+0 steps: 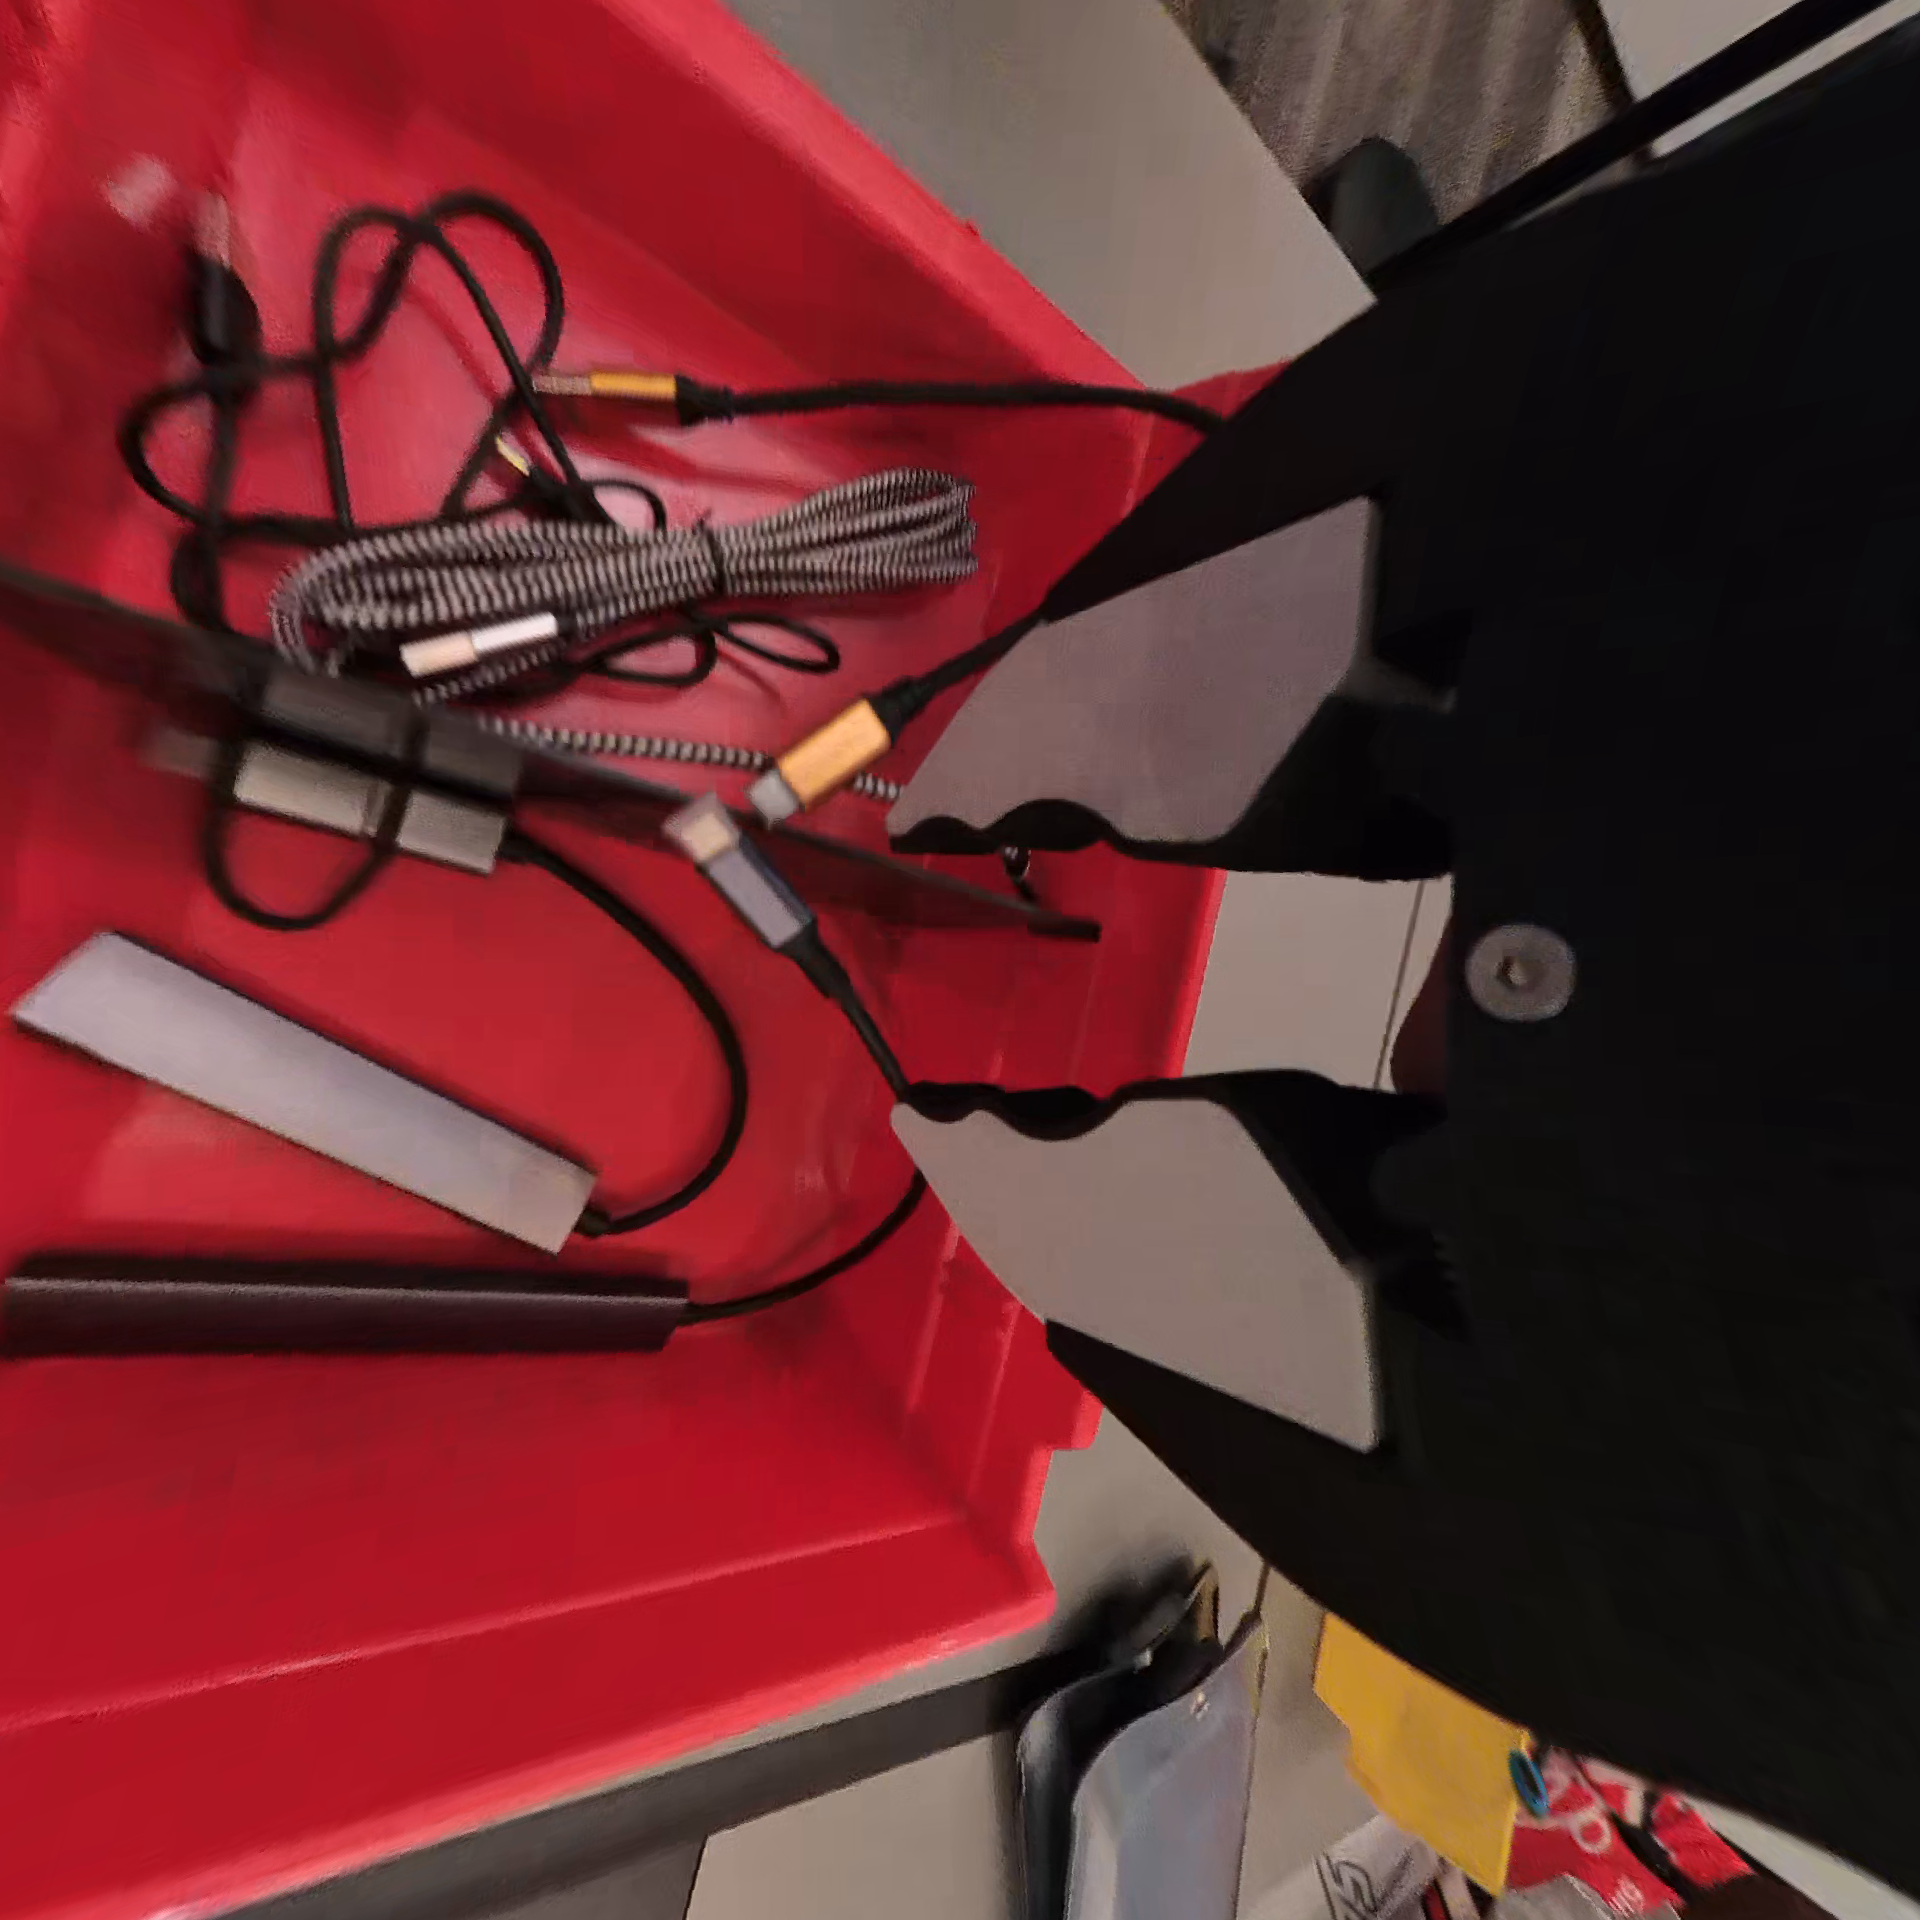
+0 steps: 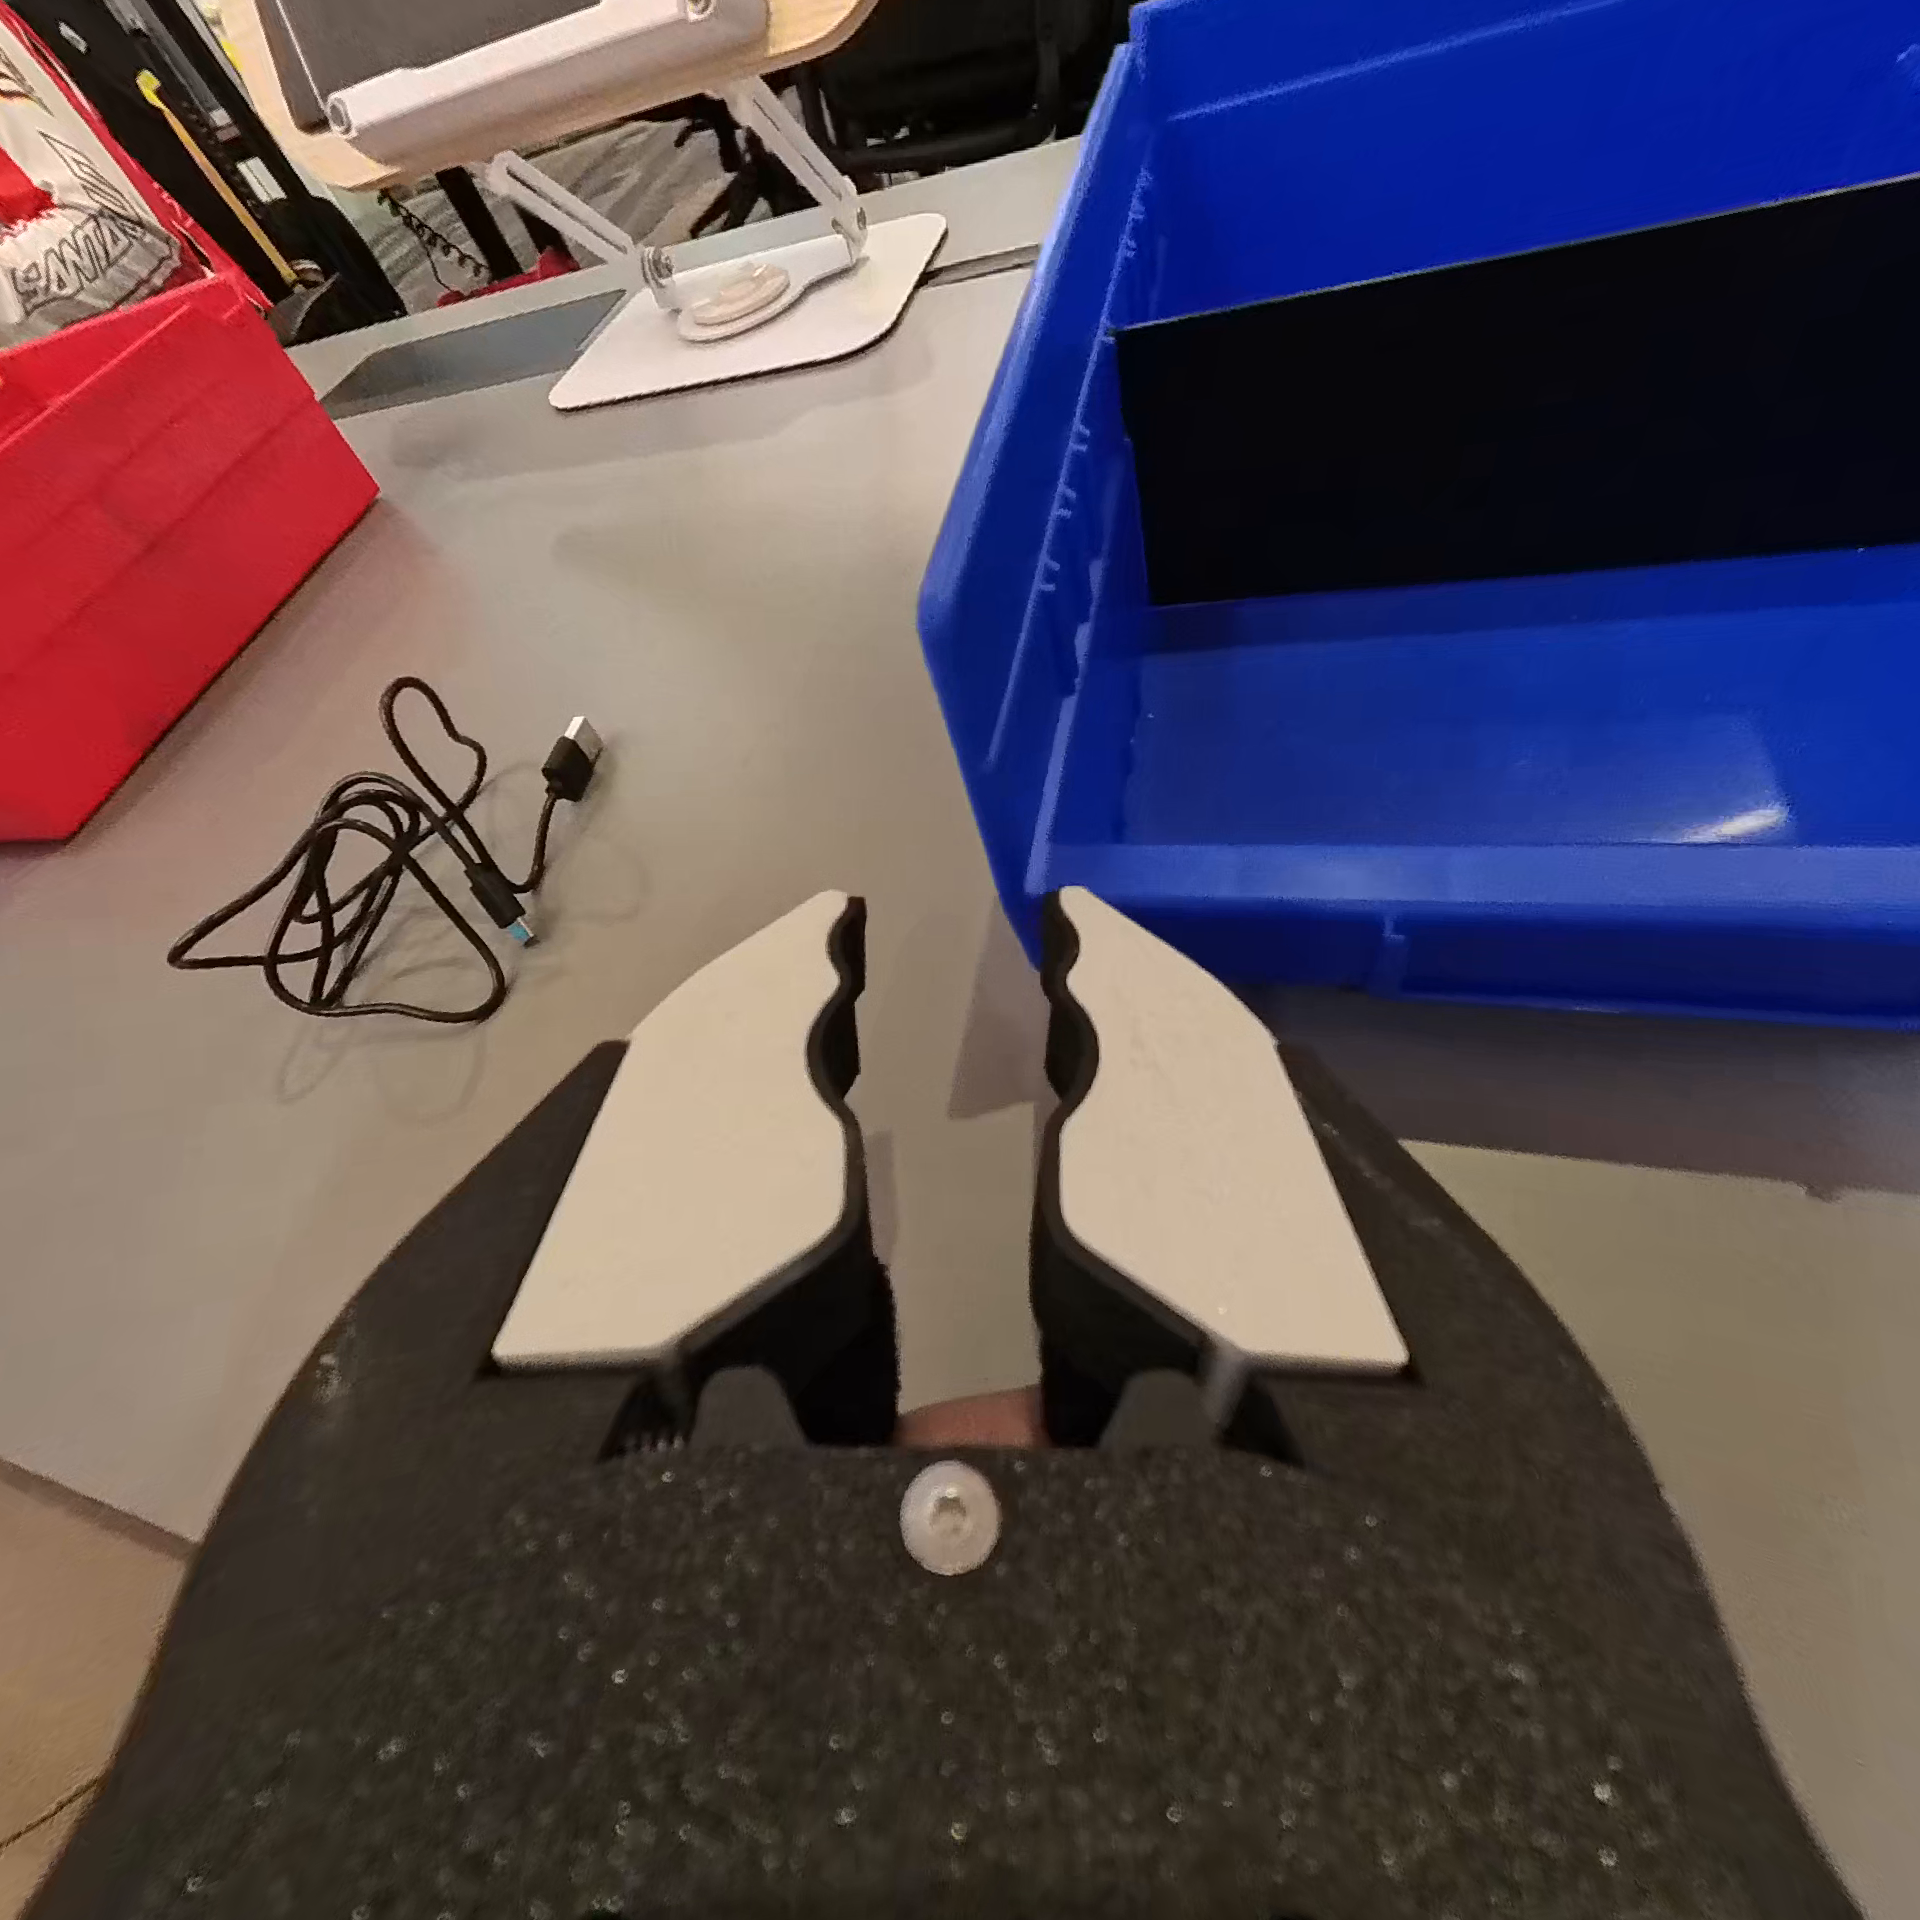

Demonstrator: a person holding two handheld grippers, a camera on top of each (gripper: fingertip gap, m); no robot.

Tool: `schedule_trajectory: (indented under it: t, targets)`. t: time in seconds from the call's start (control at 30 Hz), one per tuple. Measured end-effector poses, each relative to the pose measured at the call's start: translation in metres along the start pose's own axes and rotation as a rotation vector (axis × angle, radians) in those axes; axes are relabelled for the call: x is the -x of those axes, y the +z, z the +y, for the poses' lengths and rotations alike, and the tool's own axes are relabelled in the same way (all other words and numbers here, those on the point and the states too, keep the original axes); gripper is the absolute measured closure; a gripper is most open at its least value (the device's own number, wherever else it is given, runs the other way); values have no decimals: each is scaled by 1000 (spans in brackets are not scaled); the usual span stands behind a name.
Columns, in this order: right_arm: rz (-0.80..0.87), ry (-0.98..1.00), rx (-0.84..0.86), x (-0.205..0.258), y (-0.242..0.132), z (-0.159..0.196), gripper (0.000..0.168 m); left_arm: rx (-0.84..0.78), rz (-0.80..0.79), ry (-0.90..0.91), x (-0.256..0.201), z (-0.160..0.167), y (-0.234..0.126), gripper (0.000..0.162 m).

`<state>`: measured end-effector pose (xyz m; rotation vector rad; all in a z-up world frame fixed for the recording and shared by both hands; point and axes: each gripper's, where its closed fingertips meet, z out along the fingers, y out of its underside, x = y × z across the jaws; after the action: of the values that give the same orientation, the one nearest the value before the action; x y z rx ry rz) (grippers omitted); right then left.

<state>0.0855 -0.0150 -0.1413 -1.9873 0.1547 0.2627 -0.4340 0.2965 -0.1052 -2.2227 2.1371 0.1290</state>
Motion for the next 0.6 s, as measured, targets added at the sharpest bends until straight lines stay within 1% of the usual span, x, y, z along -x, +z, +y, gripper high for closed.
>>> schedule_trajectory:
  t: [0.07,0.13,0.2,0.27,0.33,0.4,0.47,0.5,0.6]
  targets:
    - [-1,7,-2,-3,-1,-1,139,45,-7,7,11,-1,7,118]
    - [0,20,-7,-7,-2,-2,139,54,23,8,15,-5,13,117]
    - [-8,43,-16,-10,-3,-3,139,83,80,16,10,-5,22,123]
    - [-23,69,-22,-11,-4,-4,138,165,110,37,5,4,31,129]
    - [-27,79,-26,-13,-5,-4,137,204,130,59,1,9,37,139]
    - [-26,68,-31,-12,-5,-5,137,189,139,78,-1,6,38,145]
    - [-21,43,-40,-10,-6,-7,137,142,105,81,3,-1,32,153]
    - [-16,24,-49,-9,-6,-9,137,107,78,80,6,-6,25,157]
    - [-9,-49,-102,-1,-11,-18,137,-38,-13,51,11,-23,-8,158]
